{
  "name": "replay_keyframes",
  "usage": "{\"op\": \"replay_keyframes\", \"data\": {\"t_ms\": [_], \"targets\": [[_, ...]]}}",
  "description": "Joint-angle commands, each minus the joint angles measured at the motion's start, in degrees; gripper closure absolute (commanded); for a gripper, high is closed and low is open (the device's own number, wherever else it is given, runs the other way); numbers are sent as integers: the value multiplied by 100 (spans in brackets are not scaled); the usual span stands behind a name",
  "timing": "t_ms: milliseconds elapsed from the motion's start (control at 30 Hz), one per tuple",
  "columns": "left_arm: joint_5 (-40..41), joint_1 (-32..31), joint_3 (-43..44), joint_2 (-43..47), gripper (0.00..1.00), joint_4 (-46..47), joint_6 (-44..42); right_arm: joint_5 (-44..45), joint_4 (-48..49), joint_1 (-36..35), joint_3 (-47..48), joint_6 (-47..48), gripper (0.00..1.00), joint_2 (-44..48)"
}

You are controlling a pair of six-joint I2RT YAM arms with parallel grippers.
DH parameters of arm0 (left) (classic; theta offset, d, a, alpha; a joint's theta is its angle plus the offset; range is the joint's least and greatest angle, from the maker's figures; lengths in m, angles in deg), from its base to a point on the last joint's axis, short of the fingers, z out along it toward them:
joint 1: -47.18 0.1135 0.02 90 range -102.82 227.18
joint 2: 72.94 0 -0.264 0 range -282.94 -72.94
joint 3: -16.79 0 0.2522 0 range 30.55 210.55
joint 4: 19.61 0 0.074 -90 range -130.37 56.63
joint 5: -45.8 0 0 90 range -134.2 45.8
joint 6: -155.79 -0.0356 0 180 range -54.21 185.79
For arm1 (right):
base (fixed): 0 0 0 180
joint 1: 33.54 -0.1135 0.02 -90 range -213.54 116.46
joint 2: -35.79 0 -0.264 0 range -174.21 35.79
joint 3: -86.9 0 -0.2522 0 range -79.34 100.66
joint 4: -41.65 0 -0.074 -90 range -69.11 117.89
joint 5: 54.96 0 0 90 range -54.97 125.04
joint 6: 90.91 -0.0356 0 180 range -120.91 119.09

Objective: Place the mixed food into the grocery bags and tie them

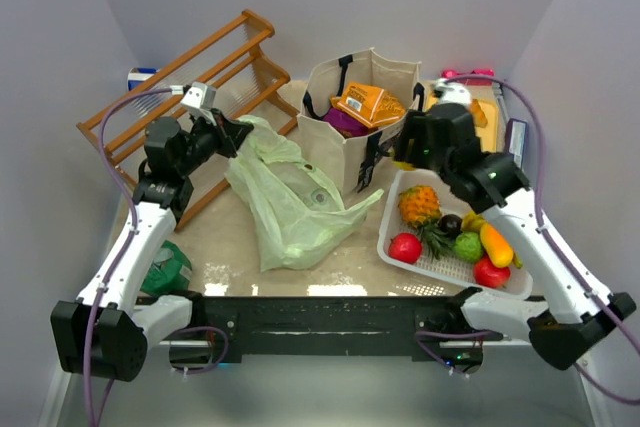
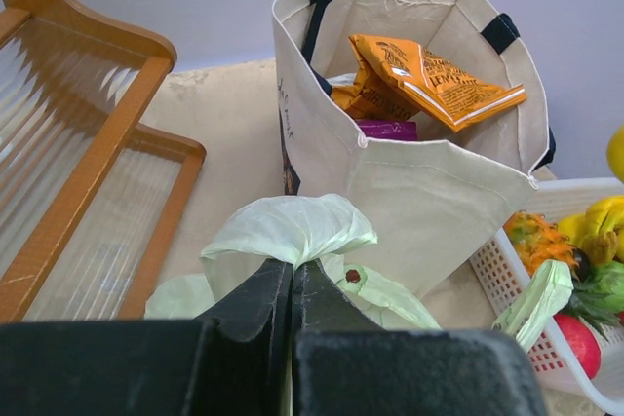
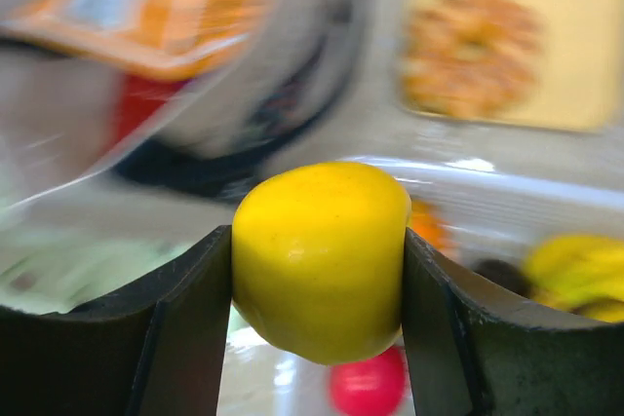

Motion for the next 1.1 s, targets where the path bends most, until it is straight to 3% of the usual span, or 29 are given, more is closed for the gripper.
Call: {"op": "replay_keyframes", "data": {"t_ms": [0, 100, 200, 600, 933, 1067], "targets": [[-138, -27, -14, 181, 100, 329, -169, -844, 1045, -1634, 290, -387, 100, -582], [-182, -27, -23, 173, 100, 347, -169, -837, 1531, -2374, 596, -221, 100, -1240], [-217, -27, -23, 181, 100, 356, -161, -829, 1769, -2622, 870, -80, 100, -1918], [-332, -27, -58, 190, 100, 435, -143, 525, 2595, -2623, 985, 114, 100, -3378], [-305, -27, -84, 129, 100, 435, -169, -1766, 3035, -2632, 493, 351, 100, -3554], [-305, -53, -75, 58, 100, 426, -169, -2235, 2957, -2632, 343, 272, 96, -3562]]}}
